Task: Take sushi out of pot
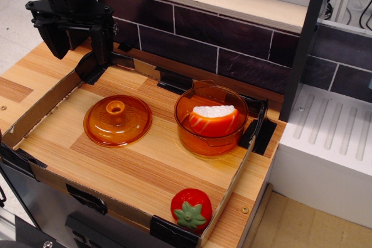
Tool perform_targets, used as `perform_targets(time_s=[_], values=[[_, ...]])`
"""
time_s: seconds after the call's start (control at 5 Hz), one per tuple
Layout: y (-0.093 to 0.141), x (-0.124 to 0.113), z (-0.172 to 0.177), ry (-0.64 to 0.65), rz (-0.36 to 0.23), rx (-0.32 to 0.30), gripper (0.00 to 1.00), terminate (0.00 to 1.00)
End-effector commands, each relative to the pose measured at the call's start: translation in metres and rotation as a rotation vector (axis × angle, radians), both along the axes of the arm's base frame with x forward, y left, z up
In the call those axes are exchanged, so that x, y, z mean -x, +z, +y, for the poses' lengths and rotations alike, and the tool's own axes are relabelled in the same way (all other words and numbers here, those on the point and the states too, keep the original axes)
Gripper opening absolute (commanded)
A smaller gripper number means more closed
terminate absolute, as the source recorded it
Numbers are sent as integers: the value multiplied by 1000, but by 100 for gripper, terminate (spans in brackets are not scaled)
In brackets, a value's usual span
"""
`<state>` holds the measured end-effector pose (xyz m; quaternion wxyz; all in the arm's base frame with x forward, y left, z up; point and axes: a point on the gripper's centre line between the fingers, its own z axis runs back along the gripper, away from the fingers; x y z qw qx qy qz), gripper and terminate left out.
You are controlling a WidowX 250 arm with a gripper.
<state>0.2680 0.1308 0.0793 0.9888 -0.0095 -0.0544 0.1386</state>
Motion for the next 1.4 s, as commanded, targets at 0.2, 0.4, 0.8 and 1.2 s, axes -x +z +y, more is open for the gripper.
perform_targets(time_s=[0.2,0.4,0.8,1.2], values=[[5,-8,-17,-250,109,-26,100,0],[11,-13,-37,-499,117,-58,100,0],[32,-4,-96,-942,45,-108,100,0],[39,-7,-115,-1163,-53,-49,100,0]])
